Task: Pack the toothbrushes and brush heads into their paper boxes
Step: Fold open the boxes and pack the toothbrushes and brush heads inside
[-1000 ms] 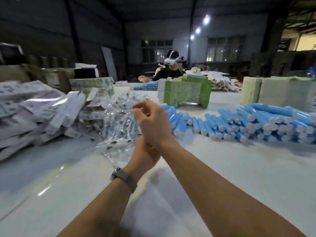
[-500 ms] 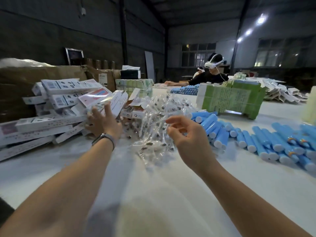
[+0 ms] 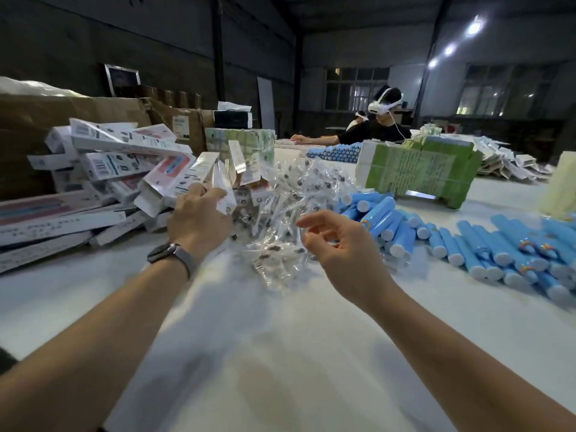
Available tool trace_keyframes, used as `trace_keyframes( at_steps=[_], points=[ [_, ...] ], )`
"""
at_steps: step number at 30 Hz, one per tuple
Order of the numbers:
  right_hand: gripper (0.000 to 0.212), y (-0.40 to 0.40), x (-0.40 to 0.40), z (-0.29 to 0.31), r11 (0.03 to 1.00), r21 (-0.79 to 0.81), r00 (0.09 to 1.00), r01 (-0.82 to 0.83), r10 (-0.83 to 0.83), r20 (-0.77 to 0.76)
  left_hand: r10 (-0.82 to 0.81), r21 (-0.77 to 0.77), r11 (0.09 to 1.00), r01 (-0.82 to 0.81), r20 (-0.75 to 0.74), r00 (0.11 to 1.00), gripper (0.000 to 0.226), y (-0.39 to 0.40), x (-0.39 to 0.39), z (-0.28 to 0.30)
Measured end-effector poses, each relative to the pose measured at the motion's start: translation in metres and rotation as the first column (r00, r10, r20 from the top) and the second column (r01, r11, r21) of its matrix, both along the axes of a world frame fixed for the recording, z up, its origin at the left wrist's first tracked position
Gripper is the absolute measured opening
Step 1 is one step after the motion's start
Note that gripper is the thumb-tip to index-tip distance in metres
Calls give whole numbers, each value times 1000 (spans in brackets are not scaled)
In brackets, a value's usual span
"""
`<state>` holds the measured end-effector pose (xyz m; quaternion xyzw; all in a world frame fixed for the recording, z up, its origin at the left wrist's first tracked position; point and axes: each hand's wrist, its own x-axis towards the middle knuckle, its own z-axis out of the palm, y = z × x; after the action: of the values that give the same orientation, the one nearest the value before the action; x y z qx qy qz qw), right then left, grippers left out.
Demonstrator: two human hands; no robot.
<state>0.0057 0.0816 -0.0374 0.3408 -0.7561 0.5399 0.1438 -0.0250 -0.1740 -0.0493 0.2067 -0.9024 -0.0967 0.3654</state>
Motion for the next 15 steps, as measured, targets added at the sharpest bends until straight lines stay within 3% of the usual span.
trace_keyframes(
  at_steps=[5,7,10,15],
  points=[
    [21,3,1,6,1000,-15,1000,15,-15,-16,-222,-171,968,182,-251,942,51,50,55,19],
    [26,5,2,12,997,-70,999,-17,20,35,-355,-39,933,359,-282,891,49,82,63,24],
    [38,9,-3,20,959,-283,938,-3,101,332,-548,279,713,643,-350,760,41,134,64,20],
    [49,42,-22,10,900,-325,803,291,-45,594,-661,370,549,750,-357,660,41,201,66,-3]
  ],
)
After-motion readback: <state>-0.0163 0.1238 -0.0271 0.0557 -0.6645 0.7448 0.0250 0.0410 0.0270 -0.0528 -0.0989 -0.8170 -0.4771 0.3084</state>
